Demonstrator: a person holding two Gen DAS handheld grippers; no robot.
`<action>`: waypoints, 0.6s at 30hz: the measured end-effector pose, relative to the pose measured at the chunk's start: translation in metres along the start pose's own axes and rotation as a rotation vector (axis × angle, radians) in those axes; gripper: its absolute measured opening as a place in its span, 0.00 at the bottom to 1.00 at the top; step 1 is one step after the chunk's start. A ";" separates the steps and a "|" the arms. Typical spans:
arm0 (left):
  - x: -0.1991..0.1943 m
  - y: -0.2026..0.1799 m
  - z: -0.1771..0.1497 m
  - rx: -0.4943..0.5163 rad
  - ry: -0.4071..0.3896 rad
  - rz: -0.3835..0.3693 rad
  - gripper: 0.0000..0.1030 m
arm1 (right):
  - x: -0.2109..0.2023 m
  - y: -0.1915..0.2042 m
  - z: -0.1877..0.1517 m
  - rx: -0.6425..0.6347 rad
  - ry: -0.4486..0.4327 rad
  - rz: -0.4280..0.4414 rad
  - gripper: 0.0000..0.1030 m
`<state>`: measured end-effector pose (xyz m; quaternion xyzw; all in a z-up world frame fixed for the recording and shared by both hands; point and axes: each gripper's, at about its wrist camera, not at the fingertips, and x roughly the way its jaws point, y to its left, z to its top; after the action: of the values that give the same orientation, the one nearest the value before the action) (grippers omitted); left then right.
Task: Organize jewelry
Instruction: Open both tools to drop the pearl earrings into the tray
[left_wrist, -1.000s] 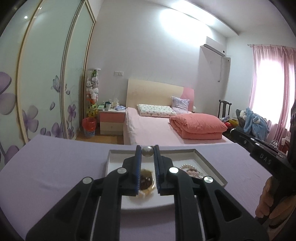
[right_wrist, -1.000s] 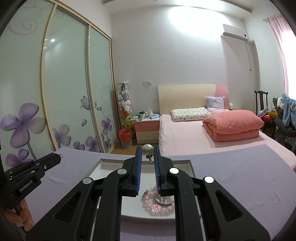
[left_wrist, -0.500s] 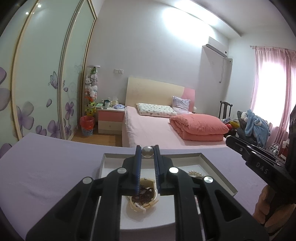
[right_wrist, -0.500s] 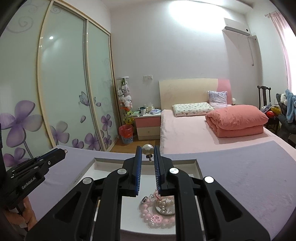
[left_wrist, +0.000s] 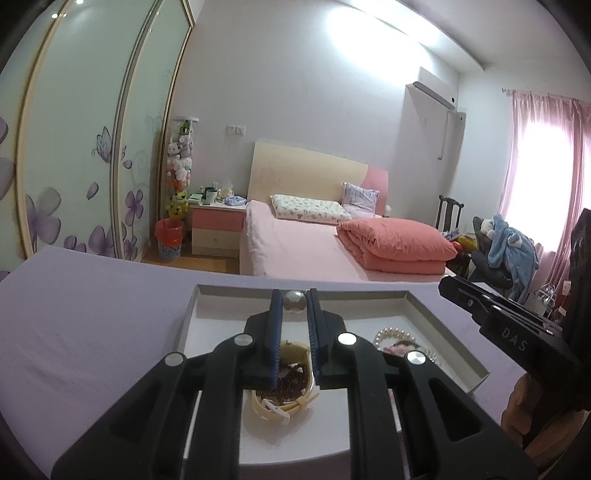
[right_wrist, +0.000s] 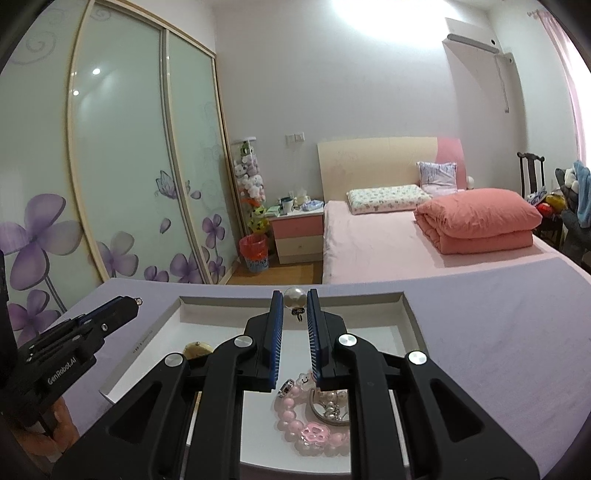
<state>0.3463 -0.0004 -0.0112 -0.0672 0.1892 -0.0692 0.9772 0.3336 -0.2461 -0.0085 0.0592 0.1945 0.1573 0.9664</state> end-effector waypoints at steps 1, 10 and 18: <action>0.001 0.000 -0.001 0.002 0.004 -0.001 0.14 | 0.002 0.000 -0.001 0.001 0.004 0.001 0.14; 0.004 0.001 -0.007 0.010 0.012 -0.005 0.14 | 0.008 0.001 -0.003 -0.007 0.025 0.007 0.35; 0.009 -0.001 -0.010 0.013 0.029 -0.015 0.14 | 0.007 0.002 -0.005 -0.011 0.024 0.007 0.35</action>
<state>0.3505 -0.0035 -0.0238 -0.0613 0.2022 -0.0785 0.9743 0.3378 -0.2420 -0.0151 0.0529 0.2049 0.1625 0.9637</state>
